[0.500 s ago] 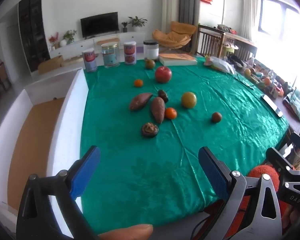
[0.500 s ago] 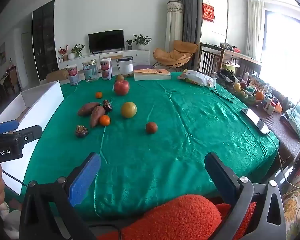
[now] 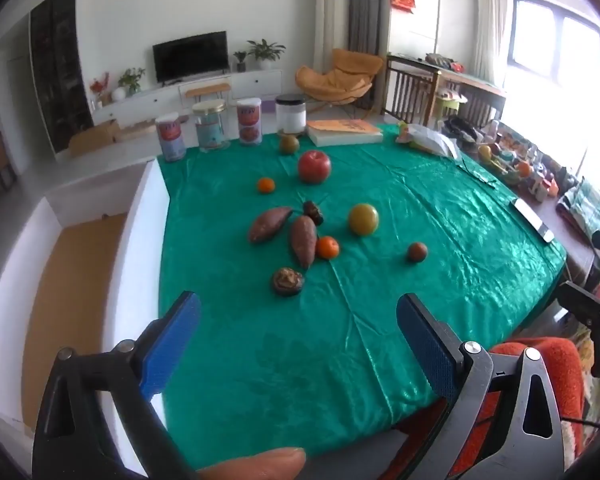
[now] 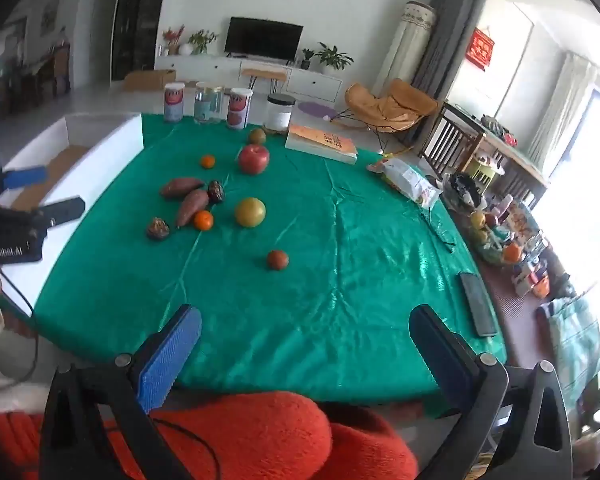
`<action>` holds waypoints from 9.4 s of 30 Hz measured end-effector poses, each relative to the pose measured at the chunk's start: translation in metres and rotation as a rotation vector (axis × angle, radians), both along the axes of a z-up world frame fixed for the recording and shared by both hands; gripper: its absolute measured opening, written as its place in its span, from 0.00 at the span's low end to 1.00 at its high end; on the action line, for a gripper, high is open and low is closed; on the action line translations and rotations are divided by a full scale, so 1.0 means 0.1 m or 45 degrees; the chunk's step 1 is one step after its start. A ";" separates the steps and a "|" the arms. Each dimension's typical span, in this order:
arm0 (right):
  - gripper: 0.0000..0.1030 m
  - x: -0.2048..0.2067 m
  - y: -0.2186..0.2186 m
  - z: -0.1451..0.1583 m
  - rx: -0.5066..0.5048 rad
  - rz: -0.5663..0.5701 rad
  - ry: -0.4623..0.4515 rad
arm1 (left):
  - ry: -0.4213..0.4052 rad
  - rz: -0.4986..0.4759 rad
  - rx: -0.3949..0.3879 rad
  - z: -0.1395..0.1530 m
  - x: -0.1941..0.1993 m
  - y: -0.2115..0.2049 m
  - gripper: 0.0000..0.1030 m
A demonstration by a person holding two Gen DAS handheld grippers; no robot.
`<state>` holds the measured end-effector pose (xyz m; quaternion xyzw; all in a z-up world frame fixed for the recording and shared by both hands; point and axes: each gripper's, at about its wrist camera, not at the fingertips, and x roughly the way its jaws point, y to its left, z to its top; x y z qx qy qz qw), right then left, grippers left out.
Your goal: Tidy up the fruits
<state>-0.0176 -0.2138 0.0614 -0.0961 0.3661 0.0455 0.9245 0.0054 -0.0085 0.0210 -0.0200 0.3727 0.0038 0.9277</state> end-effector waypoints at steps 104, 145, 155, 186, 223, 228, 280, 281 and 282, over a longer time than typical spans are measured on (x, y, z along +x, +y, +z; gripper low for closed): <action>1.00 0.61 0.22 -1.15 -0.071 -0.338 0.101 | 0.145 0.128 0.189 -0.76 0.24 -0.26 0.96; 1.00 0.41 1.18 1.58 -0.243 -0.091 -0.404 | 0.095 0.304 0.191 -0.51 0.10 0.15 0.96; 1.00 0.39 1.14 1.56 -0.218 -0.084 -0.394 | 0.093 0.304 0.200 -0.51 0.09 0.14 0.96; 1.00 0.66 -0.36 -1.03 0.397 -0.351 0.002 | 0.223 0.214 0.048 -1.53 0.71 0.48 0.98; 0.54 3.08 1.08 -1.26 0.430 0.229 0.625 | 0.131 -0.006 -0.289 -0.99 0.75 0.70 0.42; 0.44 3.39 1.33 -1.62 0.328 0.217 0.801 | 0.123 0.027 -0.304 -0.87 0.61 0.83 0.42; 0.77 1.30 -0.61 -1.20 0.318 -0.260 0.310 | -0.036 0.366 0.092 -0.48 0.06 1.37 0.74; 0.77 1.31 -0.79 -1.23 0.322 -0.321 0.323 | 0.019 0.347 0.085 -0.53 0.12 1.34 0.74; 0.77 1.34 -0.95 -1.25 0.337 -0.373 0.334 | 0.036 0.325 0.076 -0.55 0.16 1.30 0.74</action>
